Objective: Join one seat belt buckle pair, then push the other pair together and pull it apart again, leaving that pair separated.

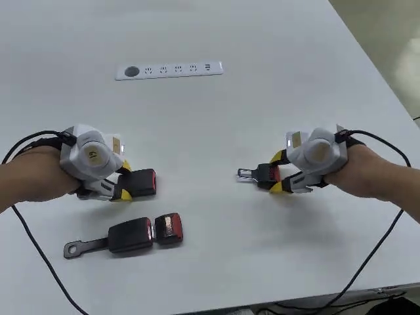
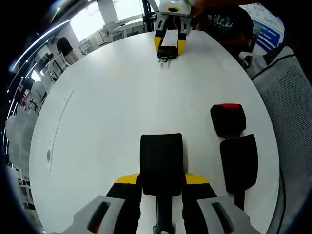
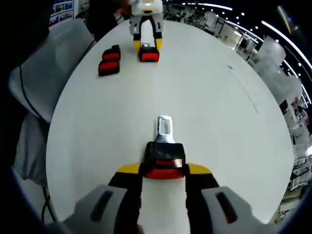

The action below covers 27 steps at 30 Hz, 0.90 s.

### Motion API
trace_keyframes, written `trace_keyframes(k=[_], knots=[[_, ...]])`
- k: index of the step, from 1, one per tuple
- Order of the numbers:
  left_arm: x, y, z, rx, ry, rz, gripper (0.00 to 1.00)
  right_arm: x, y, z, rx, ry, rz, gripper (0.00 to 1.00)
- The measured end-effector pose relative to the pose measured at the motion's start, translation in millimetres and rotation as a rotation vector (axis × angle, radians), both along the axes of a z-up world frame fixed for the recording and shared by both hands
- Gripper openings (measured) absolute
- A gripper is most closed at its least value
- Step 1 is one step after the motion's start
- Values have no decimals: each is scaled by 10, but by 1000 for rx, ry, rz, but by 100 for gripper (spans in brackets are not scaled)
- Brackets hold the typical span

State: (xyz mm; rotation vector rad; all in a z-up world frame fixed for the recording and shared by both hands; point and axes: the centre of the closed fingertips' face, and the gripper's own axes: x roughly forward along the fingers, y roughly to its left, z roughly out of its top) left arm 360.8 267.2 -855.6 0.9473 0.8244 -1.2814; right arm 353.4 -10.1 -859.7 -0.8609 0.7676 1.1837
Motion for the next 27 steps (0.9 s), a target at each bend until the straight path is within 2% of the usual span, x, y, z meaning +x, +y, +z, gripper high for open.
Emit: trace_keyframes(k=[3, 6, 8, 10, 11, 12, 13, 14, 15, 16, 17, 18, 20, 21, 22, 23, 25, 27], knots=[[6, -5, -3, 18, 2, 20, 33, -24, 28, 12, -5, 8, -5, 36], [-7, -7, 0, 29, -15, 24, 33, -40, 44, 27, -15, 1, -10, 36], [-2, -7, 16, 47, -54, -1, 33, -28, 44, 34, -14, -8, -25, 37], [18, 1, 37, 55, -92, 6, 38, 26, 21, 67, -13, -47, -56, 45], [65, 16, 69, 35, -115, 64, 42, 46, 4, 76, -5, -51, -91, 50], [82, 7, 106, 7, -123, 99, 48, 28, -13, 72, 25, -14, -169, 55], [110, 15, 198, -39, -140, 164, 49, 10, -10, 83, 84, 20, -249, 59], [85, 42, 247, -52, -134, 199, 49, 52, -50, 87, 120, 11, -286, 59], [60, 62, 299, -65, -141, 206, 49, 73, -90, 106, 141, -1, -319, 59], [22, 89, 402, -95, -168, 211, 49, 41, -122, 168, 163, -14, -353, 60], [-37, 122, 456, -114, -165, 230, 50, -1, -123, 221, 183, -23, -368, 62], [-120, 172, 531, -145, -162, 263, 51, -88, -96, 300, 214, -32, -373, 64], [-299, 296, 608, -183, -146, 317, 54, -300, -60, 398, 242, -31, -370, 66], [-365, 369, 619, -183, -147, 344, 56, -334, -48, 416, 253, -35, -374, 67], [-396, 411, 618, -175, -151, 353, 59, -434, -12, 410, 284, -20, -384, 68], [-509, 507, 597, -144, -155, 347, 62, -483, -6, 367, 291, -8, -384, 68], [-732, 612, 615, -152, -143, 351, 63, -638, 53, 321, 277, -1, -393, 69], [-833, 680, 648, -174, -140, 396, 66, -749, 134, 332, 298, 0, -399, 72]])
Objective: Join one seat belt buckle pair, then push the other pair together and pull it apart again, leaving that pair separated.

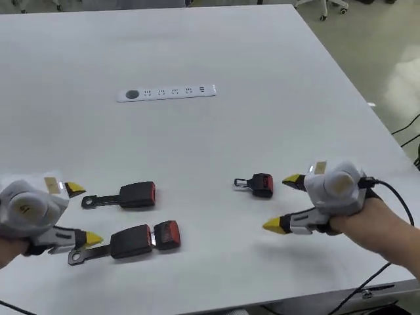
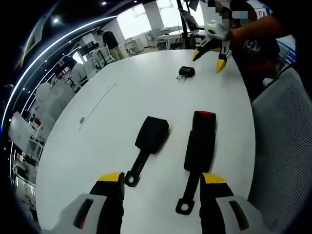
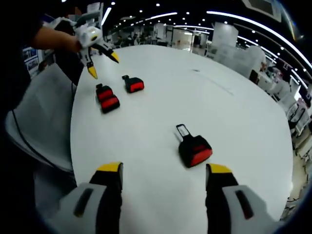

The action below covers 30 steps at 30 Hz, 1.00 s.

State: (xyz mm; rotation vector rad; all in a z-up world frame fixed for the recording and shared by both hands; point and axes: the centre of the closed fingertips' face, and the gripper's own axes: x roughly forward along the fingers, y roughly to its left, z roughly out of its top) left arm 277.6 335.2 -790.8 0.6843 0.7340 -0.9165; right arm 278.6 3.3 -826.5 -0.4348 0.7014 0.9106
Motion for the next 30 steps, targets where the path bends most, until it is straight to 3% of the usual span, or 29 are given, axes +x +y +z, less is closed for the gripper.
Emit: trace_keyframes(k=[1, 4, 6, 7, 11, 15, 19, 23, 27, 30], knots=[[-65, 45, 22, -26, 6, 39, 68, -59, 60, 39, 26, -7, -12, 75], [-206, 133, 89, -131, 23, 140, 73, -179, 137, 89, 34, -15, -25, 83], [-296, 163, 127, -207, 21, 158, 76, -216, 169, 109, 43, -11, -46, 85], [-338, 194, 120, -216, 23, 155, 77, -228, 186, 121, 48, -14, -50, 85], [-472, 436, 39, -180, 29, 176, 77, -297, 236, 197, 63, -22, -52, 90], [-493, 562, 99, -231, 12, 261, 86, -361, 218, 198, 41, -17, -36, 100], [-493, 629, 129, -235, -18, 287, 100, -361, 131, 267, 53, -20, -85, 100], [-504, 680, 135, -242, -22, 331, 100, -450, 99, 280, 63, 26, -146, 100], [-528, 657, 132, -254, -27, 354, 100, -461, 83, 353, 83, -12, -185, 100], [-555, 639, 144, -233, -47, 325, 100, -433, 62, 391, 113, -19, -231, 100]])
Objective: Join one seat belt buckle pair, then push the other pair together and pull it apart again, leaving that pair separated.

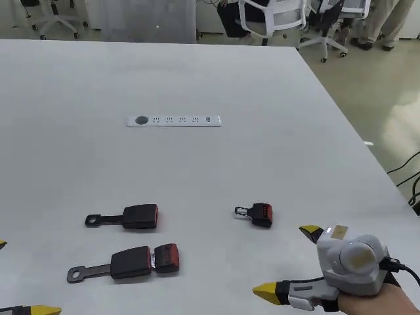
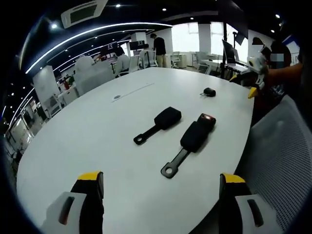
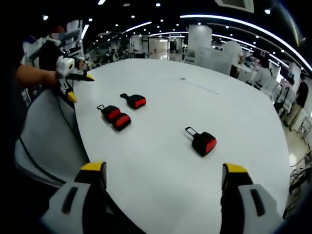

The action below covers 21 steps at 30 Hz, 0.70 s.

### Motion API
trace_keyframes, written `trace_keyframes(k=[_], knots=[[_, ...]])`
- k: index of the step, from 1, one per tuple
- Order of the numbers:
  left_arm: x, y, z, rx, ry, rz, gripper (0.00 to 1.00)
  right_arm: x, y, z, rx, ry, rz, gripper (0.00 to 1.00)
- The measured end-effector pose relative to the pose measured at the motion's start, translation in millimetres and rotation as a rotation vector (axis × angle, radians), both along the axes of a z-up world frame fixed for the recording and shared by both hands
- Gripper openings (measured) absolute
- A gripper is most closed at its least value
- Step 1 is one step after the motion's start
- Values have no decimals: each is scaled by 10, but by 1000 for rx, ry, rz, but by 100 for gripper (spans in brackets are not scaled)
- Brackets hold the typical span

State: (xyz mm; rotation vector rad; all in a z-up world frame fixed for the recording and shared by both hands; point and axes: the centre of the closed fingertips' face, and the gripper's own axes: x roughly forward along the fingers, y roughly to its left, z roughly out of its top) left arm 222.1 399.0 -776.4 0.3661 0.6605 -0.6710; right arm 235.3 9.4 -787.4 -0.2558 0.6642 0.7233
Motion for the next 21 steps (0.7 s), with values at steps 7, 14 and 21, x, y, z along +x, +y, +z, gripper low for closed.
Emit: trace_keyframes(k=[7, 14, 21], knots=[[24, 48, -10, -27, -28, 37, 98, 8, -93, -75, 17, 22, -70, 100], [40, 37, 132, -54, -92, 29, 97, -31, -97, -90, 24, 34, -102, 100], [66, 32, 114, -41, -95, 34, 97, -68, 41, -128, 57, 47, -113, 99]])
